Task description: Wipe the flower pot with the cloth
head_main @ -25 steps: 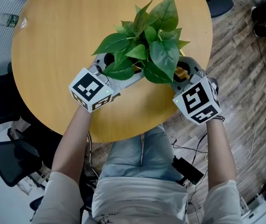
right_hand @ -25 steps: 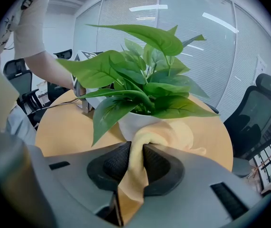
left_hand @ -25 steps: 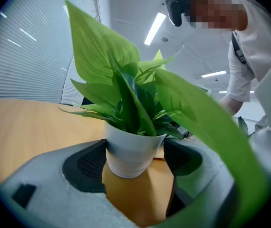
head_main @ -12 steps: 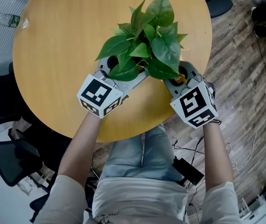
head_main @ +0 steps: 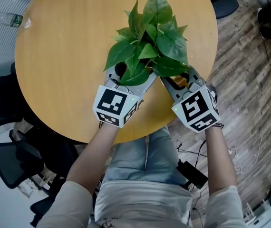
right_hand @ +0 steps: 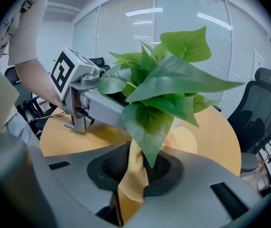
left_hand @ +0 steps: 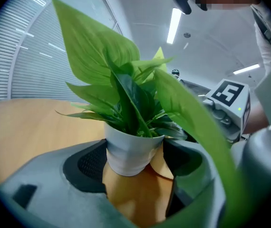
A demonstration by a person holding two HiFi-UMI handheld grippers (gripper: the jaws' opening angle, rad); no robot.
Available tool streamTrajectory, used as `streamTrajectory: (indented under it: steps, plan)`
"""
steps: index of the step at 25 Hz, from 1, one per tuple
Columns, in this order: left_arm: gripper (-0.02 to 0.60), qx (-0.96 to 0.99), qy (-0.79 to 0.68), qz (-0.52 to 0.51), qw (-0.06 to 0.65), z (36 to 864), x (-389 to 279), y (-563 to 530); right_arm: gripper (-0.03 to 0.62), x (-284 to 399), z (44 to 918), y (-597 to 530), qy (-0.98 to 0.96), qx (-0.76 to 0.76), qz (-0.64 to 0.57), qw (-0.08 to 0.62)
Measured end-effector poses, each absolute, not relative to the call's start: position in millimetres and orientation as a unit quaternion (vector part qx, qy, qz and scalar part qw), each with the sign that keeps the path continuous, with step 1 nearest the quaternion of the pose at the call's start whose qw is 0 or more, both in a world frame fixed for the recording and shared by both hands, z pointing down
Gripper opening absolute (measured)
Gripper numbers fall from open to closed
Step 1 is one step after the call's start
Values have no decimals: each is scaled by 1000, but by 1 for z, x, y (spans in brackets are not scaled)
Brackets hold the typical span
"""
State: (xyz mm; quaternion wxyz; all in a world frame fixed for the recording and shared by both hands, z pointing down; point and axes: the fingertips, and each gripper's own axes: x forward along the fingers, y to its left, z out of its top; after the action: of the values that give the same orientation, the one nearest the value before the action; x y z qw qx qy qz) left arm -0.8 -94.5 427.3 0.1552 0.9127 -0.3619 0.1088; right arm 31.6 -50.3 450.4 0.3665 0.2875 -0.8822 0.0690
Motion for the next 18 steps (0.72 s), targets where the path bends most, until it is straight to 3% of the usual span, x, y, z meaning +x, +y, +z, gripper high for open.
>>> streamTrajectory:
  steps: [11, 18]
  plan:
    - [379, 891, -408, 112, 162, 428, 1, -94, 66, 30, 450, -49, -885, 288, 77, 356]
    - [380, 912, -362, 130, 141, 434, -2, -85, 66, 38, 453, -48, -884, 296, 86, 352]
